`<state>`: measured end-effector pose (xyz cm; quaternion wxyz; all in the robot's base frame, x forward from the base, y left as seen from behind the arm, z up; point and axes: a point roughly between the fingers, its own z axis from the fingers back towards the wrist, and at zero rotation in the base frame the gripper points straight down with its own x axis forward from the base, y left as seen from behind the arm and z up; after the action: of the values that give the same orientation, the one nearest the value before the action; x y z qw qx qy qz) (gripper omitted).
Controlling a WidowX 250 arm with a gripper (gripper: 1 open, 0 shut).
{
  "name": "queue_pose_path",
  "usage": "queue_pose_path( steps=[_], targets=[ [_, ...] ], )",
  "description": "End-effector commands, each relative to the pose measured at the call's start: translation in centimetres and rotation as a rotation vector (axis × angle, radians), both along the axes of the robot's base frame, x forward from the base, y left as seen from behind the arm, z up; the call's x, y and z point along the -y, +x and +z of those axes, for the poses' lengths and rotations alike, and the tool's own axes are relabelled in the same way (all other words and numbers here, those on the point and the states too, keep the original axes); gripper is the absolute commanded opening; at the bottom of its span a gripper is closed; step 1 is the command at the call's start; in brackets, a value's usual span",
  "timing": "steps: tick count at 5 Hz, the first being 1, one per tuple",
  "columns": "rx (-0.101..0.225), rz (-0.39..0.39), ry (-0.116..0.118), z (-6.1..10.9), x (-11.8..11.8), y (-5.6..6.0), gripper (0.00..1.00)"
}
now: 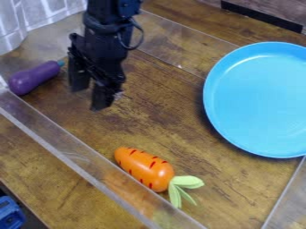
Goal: Put the purple eggplant on the blue tray
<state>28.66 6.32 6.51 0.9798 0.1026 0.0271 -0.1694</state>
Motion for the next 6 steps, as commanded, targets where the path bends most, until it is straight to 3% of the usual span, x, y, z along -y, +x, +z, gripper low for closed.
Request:
queue_pose_path(
  steps=[1, 3, 5, 6],
  targets=[
    [0.062, -0.128, 0.021, 1.1, -2.7, 1.1, 1.00],
    [0.072, -0.178, 0.038, 2.1, -4.8, 1.9, 1.00],
    [0.107, -0.236, 0.043, -2.8, -7.5, 0.3, 1.00],
    [0.116, -0.254, 0.051, -3.9, -7.8, 1.1, 1.00]
  ],
)
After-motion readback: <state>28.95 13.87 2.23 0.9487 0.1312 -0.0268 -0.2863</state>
